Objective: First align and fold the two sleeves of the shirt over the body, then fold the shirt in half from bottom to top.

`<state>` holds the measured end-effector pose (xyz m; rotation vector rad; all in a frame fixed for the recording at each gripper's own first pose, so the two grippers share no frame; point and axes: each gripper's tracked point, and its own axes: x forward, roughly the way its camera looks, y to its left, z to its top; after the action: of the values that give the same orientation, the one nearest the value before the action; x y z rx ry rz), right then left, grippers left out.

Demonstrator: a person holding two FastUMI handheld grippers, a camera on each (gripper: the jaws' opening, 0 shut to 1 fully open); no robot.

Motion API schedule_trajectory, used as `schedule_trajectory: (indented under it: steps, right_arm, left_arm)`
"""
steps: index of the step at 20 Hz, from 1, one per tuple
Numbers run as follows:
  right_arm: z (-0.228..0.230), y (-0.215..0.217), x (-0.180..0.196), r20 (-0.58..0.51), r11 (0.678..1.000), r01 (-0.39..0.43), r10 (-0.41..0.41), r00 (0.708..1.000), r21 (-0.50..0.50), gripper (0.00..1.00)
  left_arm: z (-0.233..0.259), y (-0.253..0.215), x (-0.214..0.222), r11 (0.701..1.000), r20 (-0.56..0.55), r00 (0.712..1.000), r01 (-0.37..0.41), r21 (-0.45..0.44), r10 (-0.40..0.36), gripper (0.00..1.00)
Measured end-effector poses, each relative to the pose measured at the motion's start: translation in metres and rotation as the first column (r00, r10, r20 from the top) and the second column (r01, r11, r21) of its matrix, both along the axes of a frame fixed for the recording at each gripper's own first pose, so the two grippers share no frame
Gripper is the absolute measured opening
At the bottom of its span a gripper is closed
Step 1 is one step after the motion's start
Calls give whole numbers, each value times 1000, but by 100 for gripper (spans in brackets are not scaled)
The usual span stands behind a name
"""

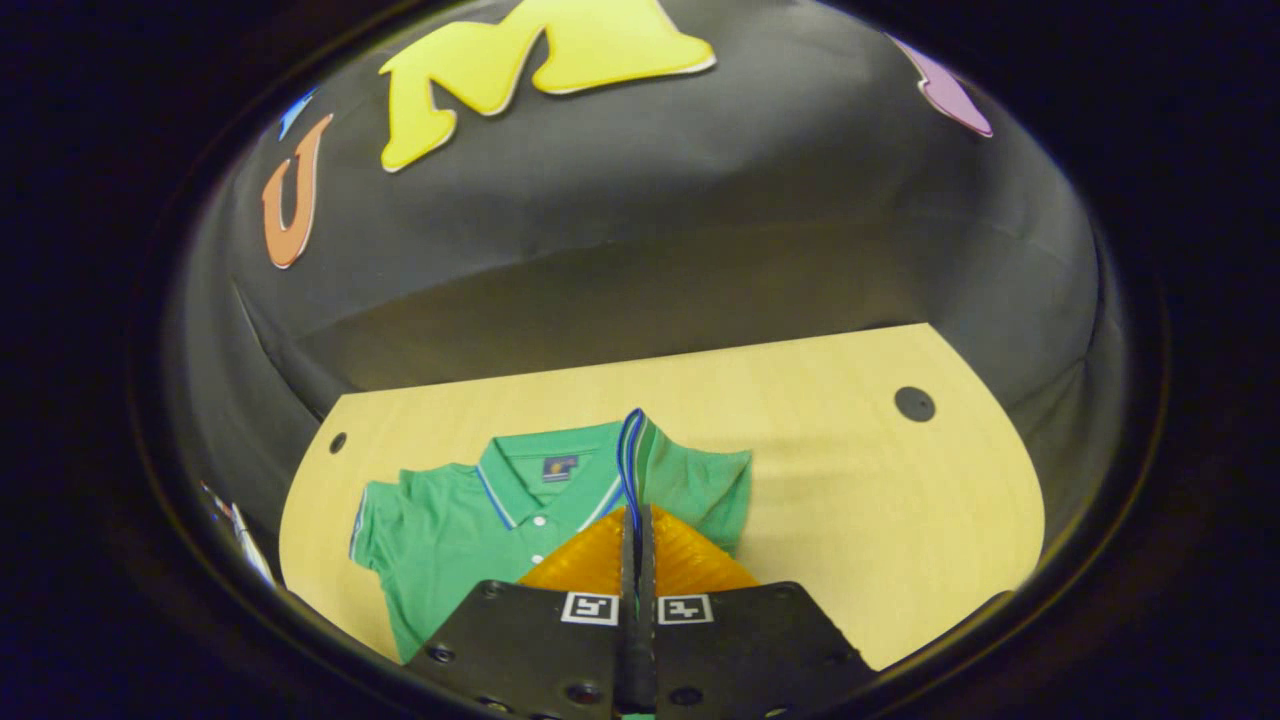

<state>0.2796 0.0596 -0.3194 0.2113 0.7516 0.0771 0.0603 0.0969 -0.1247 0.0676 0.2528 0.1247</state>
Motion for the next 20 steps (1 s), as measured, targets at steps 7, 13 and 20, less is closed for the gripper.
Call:
schedule_trajectory:
  steps: [7,13,20]
  right_arm:
    - [-12,66,-6,-40,999,-32,31,999,-24,0]
    - [23,83,-18,55,999,-30,31,998,-29,94]
    - [101,68,-74,196,997,-33,46,980,-71,96]
  left_arm:
    - [3,51,-20,999,-5,999,-47,22,47,96]
    - [-2,63,-24,999,-7,999,-41,5,41,96]
    - [-60,44,14,989,-75,995,58,-135,-69,96]
